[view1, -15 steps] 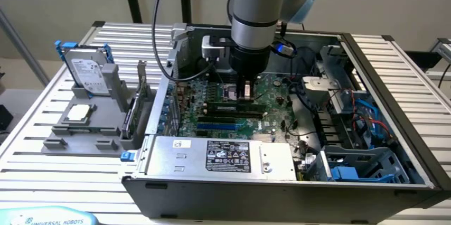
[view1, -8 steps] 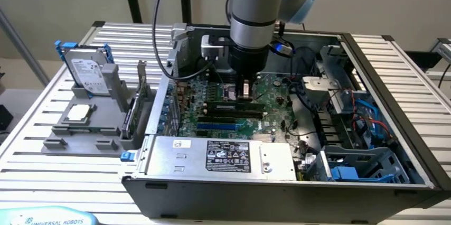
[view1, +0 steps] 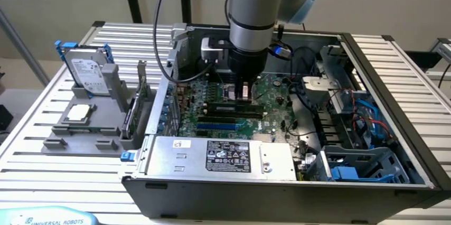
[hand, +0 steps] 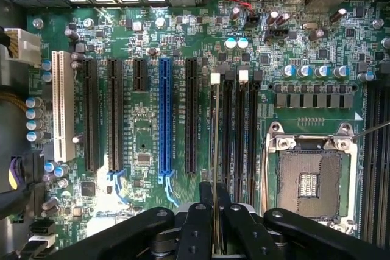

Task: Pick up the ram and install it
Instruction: 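Insert the ram into the slot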

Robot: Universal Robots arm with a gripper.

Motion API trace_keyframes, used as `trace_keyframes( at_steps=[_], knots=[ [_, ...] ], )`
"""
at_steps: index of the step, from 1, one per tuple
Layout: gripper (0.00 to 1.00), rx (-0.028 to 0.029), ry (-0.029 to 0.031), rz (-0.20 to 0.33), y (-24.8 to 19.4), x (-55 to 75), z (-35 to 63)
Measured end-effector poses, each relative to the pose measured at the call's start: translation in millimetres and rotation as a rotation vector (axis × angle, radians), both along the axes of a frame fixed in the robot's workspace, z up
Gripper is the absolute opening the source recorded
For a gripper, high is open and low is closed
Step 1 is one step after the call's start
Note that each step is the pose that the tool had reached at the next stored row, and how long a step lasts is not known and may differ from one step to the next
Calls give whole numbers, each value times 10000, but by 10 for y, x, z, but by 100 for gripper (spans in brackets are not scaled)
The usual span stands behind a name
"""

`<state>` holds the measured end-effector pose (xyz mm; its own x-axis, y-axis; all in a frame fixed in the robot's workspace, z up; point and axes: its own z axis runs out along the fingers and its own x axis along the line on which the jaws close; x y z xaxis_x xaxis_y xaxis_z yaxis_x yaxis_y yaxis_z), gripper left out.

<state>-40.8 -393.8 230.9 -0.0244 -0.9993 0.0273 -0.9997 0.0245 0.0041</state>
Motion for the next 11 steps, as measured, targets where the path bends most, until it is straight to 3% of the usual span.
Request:
trace_keyframes(
  at_steps=[11],
  knots=[
    [14,-19,0,-46,4,-1,-24]
  ],
)
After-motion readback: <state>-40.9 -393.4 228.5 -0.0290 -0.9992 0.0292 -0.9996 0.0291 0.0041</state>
